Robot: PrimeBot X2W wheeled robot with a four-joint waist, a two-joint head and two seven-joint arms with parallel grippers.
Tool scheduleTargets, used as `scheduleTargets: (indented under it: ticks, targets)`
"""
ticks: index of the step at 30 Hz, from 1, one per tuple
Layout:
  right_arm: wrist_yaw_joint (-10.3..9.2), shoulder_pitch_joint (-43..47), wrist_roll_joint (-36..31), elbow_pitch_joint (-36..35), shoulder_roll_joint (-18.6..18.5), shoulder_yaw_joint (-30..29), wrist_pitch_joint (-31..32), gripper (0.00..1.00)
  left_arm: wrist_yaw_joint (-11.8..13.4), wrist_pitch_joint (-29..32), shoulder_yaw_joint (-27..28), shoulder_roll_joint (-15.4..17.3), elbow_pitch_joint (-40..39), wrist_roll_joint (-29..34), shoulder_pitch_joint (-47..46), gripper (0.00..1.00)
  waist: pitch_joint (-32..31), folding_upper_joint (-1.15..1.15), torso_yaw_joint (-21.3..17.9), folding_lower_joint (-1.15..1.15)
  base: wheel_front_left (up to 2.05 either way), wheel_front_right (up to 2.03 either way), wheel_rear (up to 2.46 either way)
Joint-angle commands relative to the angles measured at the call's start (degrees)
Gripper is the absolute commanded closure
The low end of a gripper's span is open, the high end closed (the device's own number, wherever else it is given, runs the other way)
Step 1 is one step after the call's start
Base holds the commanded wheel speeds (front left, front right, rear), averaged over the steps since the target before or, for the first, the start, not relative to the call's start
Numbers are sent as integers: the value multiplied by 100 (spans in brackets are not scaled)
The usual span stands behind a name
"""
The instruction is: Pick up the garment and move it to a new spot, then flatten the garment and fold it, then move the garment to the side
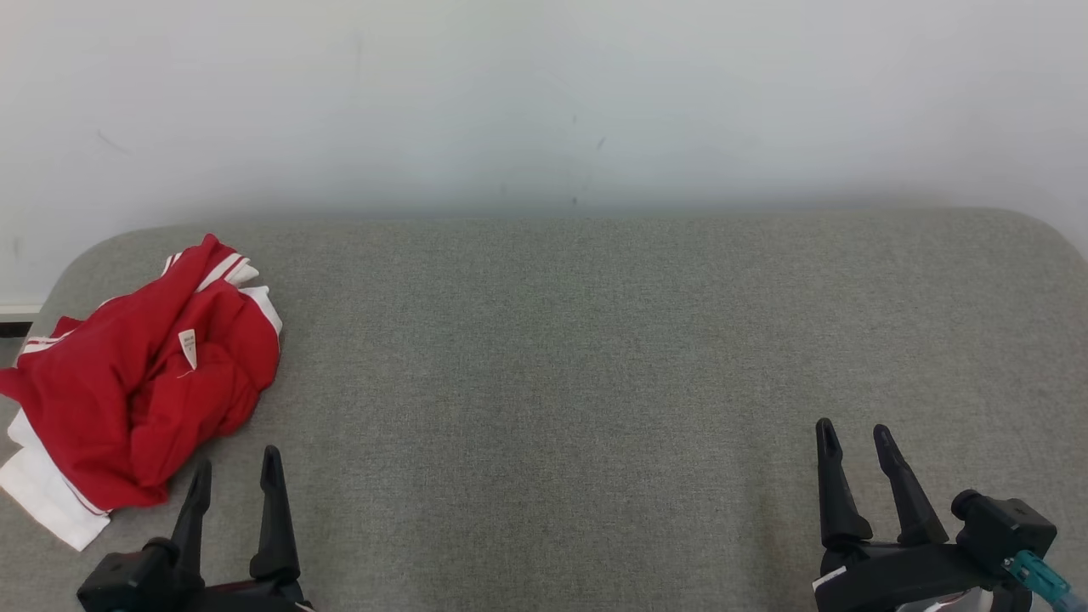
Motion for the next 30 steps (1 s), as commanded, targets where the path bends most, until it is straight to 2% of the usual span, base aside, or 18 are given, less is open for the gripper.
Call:
scheduleTargets:
  ticks: [1, 17, 30]
  targets:
    - [-8, 14, -172, -69, -18, 15, -52, 0, 25, -59, -22, 49, -80, 173, 23, 0, -3, 0, 1, 0, 0, 0, 0]
    - [-9, 54, -1007, -106, -19, 25, -259, 0, 151, -264, -80, 156, -249, 950, 132, 0, -20, 0, 17, 0, 0, 0, 0]
    - [-10, 81, -1546, -121, -20, 6, -410, 0, 133, -419, -114, 100, -361, 1482, 202, 0, -13, 0, 21, 0, 0, 0, 0]
